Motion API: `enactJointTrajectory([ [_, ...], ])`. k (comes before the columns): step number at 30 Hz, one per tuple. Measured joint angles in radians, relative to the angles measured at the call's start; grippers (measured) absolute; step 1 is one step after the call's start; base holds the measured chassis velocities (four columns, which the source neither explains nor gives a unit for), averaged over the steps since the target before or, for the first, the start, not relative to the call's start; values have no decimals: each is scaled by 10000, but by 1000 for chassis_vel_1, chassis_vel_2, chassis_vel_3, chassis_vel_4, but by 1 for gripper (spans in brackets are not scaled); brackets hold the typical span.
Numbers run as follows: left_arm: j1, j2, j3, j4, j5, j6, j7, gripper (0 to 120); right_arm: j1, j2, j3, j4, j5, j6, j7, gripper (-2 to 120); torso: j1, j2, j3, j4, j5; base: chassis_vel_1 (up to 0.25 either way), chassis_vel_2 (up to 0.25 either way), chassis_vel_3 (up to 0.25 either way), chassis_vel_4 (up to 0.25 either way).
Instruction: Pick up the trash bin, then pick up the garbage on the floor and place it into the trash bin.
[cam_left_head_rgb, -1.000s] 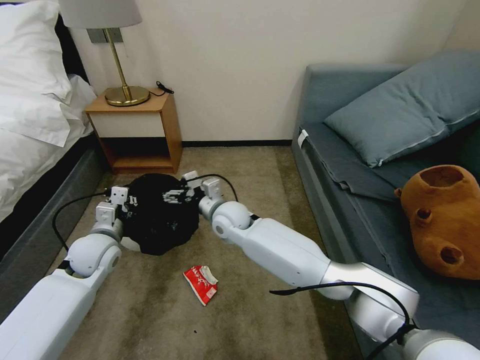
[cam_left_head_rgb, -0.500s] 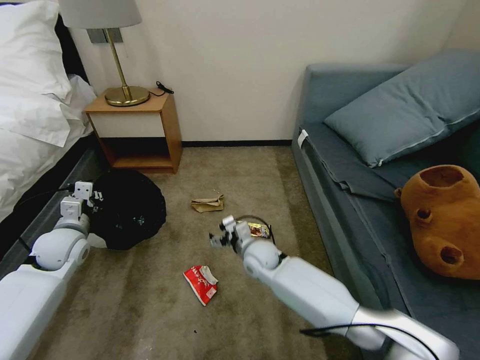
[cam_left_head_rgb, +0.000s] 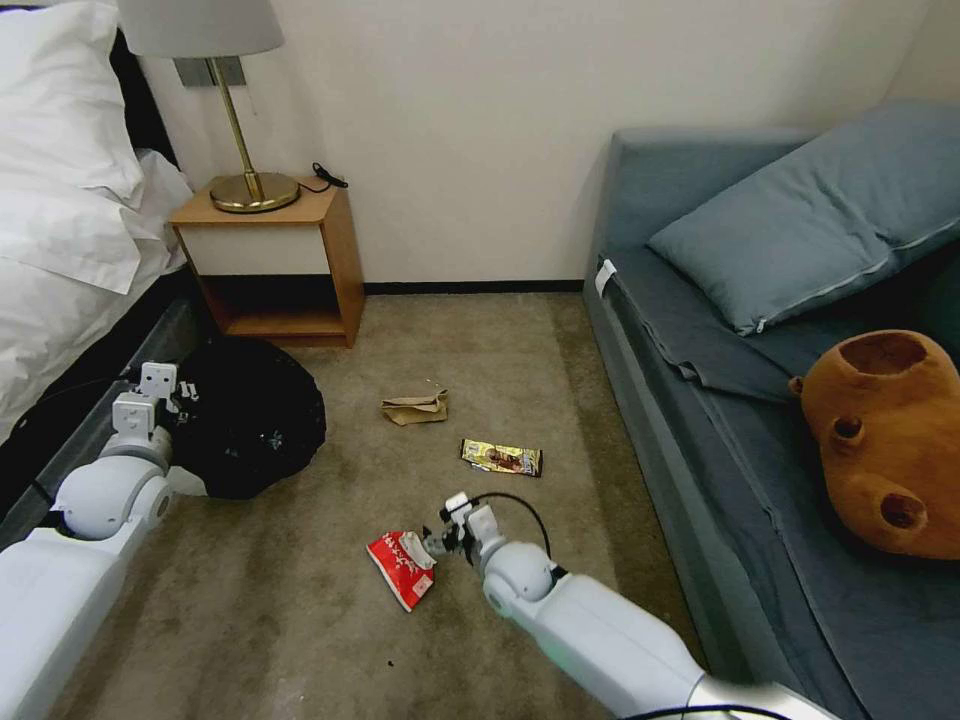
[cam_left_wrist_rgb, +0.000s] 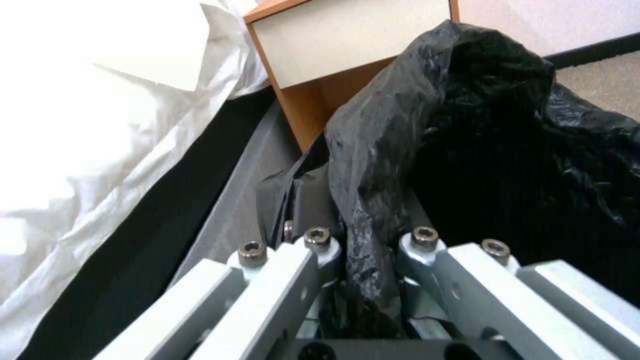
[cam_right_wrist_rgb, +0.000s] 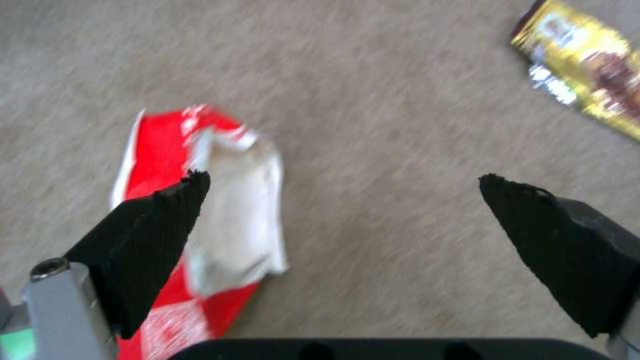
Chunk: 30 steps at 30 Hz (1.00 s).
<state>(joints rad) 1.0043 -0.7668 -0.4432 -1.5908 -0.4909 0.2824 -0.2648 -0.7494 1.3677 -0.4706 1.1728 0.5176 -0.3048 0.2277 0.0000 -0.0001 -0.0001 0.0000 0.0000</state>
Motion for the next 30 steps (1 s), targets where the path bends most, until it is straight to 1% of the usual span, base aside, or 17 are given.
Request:
enactJointTrajectory([
  [13, 58, 84, -9, -68, -16, -1, 2, 5, -386, 228, -66, -22, -87, 69, -57, 100, 0, 0, 0, 0, 0, 0, 0, 0, 0],
  [16, 84, 76, -9, -96, -17, -3, 3, 5, -412, 371, -95, -302, -197, 280, -273, 100, 0, 1, 0, 0, 0, 0, 0, 0, 0],
  [23, 172, 21, 7, -268, -9, -5, -15, 4, -271, 576, -174, -617, -204, 447, -583, 99, 0, 1, 0, 0, 0, 0, 0, 0, 0],
  [30, 361, -17, -63, -509, -5, -4, -37, 5, -185, 852, -179, -1363, -397, 761, -986, 99, 0, 0, 0, 0, -1, 0, 0, 0, 0],
])
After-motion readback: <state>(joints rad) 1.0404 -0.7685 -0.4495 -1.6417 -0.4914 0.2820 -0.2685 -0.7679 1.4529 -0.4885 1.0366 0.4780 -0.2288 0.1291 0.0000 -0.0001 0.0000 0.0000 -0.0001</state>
